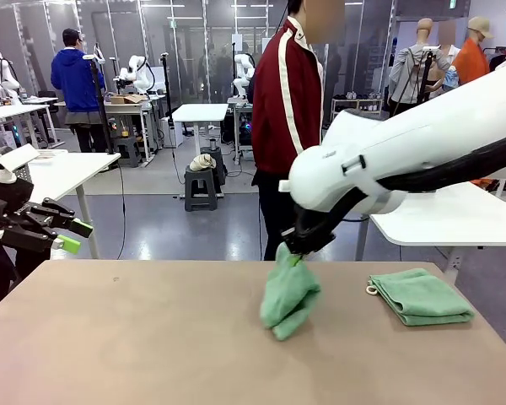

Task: Fold the towels and place them in the basket.
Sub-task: Stack the folded Towel with hook on the right side of the table.

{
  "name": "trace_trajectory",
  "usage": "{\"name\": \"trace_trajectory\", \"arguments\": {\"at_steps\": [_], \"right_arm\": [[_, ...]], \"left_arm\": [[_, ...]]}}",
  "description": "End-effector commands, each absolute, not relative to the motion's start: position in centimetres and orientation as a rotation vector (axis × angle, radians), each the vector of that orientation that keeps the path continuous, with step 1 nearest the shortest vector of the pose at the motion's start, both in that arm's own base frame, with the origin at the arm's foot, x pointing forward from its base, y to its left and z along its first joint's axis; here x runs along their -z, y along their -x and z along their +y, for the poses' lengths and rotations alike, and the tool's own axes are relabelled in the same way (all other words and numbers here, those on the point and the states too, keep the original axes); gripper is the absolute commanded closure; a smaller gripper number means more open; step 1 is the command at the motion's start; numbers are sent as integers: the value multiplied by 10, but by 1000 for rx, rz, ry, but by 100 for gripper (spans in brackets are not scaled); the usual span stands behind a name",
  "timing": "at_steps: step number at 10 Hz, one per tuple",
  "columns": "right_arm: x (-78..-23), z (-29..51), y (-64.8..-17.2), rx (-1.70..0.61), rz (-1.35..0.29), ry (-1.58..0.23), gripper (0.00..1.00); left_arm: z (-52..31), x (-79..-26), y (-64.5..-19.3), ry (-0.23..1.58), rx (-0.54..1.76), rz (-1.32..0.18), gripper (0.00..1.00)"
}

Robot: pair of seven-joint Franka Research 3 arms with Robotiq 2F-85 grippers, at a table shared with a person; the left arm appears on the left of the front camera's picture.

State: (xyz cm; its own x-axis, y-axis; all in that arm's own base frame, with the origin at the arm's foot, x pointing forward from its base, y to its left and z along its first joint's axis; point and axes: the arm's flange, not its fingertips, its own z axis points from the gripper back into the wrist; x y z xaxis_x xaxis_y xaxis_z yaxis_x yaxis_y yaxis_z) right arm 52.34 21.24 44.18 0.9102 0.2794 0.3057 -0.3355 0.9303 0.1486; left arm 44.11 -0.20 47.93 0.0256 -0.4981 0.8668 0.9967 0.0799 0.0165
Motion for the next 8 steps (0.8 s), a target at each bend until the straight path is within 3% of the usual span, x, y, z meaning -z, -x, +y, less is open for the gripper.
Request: {"name": "trace_trajectory", "arguments": {"at_steps": [1, 8], "right_arm": [[-450, 179, -516, -350, -290, -157, 95], [-502, 62, -516, -359, -270, -75, 95]], "left_arm": [[-3, -481, -441, 767, 1349, -875, 35], [-3, -481, -441, 767, 1349, -875, 35]]}}
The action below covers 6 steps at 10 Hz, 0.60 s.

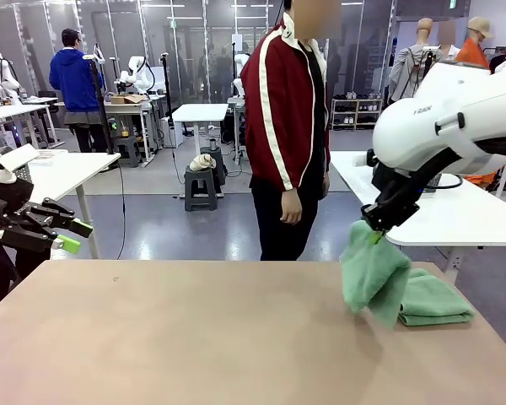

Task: Fold the towels and place them in the basket.
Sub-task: Stack the folded Towel with hook on the right side of the table.

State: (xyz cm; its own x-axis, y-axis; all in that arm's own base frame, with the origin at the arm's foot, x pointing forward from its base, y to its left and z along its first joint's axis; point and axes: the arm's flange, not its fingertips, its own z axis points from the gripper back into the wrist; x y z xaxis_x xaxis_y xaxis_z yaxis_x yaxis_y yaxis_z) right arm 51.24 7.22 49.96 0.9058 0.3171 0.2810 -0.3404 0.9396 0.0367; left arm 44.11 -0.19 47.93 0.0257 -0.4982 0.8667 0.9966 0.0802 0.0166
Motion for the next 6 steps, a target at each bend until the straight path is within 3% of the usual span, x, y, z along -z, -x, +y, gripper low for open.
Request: {"name": "trace_trajectory", "arguments": {"at_steps": [1, 6], "right_arm": [[-503, 48, -520, -363, -267, -75, 95], [-501, 13, -551, -362, -293, -84, 95]], "left_arm": [[-3, -481, -441, 767, 1349, -875, 35], [-3, -481, -441, 767, 1349, -875, 35]]}}
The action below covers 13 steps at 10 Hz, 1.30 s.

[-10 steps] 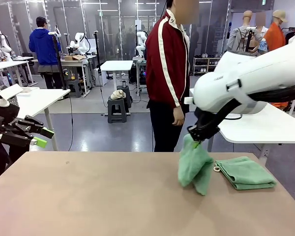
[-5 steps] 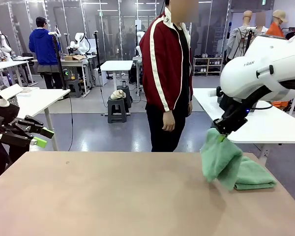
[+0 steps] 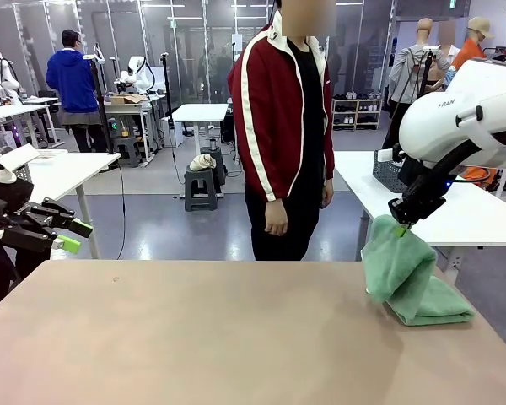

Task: Fold the towels and place them in the basket.
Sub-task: Stack the folded Towel with hook on the right side of the table.

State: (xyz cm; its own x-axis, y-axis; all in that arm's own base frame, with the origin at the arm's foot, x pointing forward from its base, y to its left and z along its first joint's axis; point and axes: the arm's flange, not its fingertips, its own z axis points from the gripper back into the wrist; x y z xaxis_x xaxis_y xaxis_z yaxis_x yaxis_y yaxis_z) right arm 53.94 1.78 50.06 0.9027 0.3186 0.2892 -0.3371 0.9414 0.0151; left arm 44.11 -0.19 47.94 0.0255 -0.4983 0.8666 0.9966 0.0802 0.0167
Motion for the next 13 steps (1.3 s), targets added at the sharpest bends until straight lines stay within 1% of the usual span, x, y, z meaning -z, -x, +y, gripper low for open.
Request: {"name": "trace_trajectory", "arguments": {"at_steps": [1, 2, 3, 8, 9, 10, 12, 13], "right_arm": [[-498, 8, -556, -352, -282, -85, 95], [-493, 4, -561, -336, -258, -56, 95], [-498, 15, -546, -335, -284, -65, 95], [-498, 15, -546, -335, -284, -65, 95], [-498, 15, -552, -336, -285, -63, 95], [-490, 6, -566, -302, -244, -85, 95], [-477, -15, -579, -306, -228, -138, 95], [-469, -23, -585, -308, -215, -126, 95]], "left_arm": [[-3, -481, -441, 767, 1349, -875, 35], [-3, -481, -441, 767, 1349, -875, 35], [-3, -481, -441, 767, 1349, -875, 35], [-3, -481, -441, 767, 1349, -875, 35], [-3, -481, -441, 767, 1349, -875, 35], [-3, -481, -441, 767, 1349, -875, 35], [-3, -481, -441, 767, 1349, -875, 35], [-3, -481, -441, 767, 1349, -875, 35]]}}
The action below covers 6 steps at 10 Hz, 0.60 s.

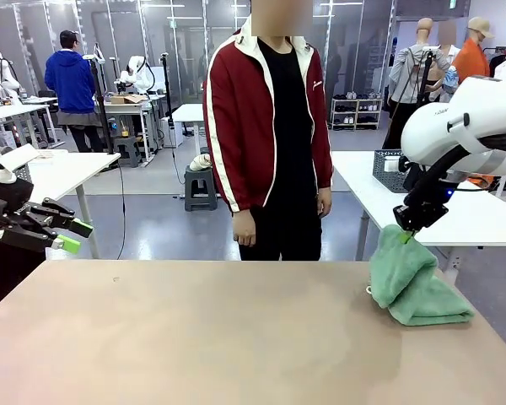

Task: Fold the towels and place them in the basket.
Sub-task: Stack the folded Towel with hook on the right side of the table.

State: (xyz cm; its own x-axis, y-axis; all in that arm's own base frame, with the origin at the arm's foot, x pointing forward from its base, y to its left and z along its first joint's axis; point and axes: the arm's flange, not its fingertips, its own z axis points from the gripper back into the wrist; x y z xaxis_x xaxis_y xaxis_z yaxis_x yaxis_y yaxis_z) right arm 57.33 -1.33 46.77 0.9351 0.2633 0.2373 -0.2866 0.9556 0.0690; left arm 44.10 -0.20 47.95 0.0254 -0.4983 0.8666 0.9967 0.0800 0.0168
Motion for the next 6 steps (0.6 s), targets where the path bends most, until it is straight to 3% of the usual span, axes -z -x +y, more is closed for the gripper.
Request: {"name": "trace_trajectory", "arguments": {"at_steps": [1, 6], "right_arm": [[-463, -29, -589, -313, -207, -123, 95], [-442, -64, -593, -367, -202, -131, 95]], "left_arm": [[-3, -481, -441, 767, 1349, -875, 35], [-3, -481, -441, 767, 1349, -875, 35]]}}
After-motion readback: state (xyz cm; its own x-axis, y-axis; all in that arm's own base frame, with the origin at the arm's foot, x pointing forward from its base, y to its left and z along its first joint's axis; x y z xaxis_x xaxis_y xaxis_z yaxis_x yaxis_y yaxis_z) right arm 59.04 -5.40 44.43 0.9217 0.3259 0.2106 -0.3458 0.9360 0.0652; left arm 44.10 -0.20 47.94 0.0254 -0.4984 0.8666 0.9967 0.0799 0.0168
